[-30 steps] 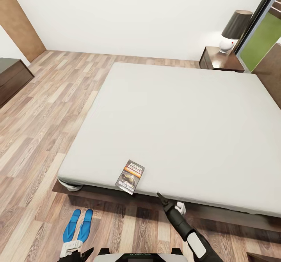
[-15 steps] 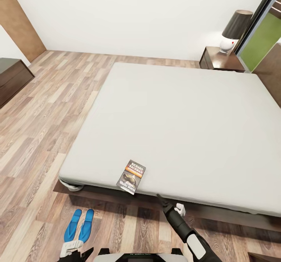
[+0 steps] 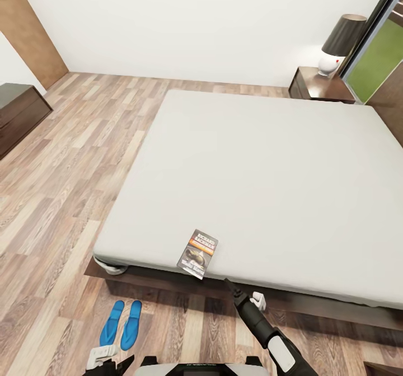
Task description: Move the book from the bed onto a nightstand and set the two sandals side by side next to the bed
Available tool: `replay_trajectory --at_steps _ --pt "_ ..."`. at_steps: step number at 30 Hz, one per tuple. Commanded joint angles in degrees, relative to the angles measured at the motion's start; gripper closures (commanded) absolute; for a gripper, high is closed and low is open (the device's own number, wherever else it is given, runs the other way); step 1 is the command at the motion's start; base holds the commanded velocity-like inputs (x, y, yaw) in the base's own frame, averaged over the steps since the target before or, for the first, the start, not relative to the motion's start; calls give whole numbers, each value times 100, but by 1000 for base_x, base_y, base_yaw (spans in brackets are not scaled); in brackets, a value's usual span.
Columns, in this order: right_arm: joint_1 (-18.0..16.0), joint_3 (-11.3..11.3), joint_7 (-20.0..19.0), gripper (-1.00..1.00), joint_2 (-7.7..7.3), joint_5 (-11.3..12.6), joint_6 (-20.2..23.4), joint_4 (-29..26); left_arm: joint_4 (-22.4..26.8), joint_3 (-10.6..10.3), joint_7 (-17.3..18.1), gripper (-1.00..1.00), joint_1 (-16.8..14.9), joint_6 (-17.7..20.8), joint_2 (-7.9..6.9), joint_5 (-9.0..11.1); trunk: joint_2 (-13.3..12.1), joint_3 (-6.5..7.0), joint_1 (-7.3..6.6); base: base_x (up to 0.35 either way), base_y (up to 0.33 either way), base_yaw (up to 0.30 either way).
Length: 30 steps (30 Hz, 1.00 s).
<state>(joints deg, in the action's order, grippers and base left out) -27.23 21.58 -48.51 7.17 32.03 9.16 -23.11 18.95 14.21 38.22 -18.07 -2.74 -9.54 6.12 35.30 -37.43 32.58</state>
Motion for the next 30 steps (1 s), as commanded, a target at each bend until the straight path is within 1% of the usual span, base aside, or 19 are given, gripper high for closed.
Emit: replay_trajectory --at_steps 1,10,22,30 --pt "-2 21 -18 -100 4 40 60 -1 -7 12 27 -100 -3 -7 1 17 5 -5 1 0 37 0" --pt "-2 21 -39 -100 4 40 64 -1 -9 12 27 -100 -3 -7 4 15 5 -5 1 0 85 0" --pt "-2 30 -70 -100 -2 40 69 -1 -7 16 27 -100 -3 -41 4 16 5 -3 1 0 7 2" --pt "-2 30 -71 -100 -5 48 69 -1 -7 15 27 -100 -3 -42 3 16 5 41 1 0 0 98"
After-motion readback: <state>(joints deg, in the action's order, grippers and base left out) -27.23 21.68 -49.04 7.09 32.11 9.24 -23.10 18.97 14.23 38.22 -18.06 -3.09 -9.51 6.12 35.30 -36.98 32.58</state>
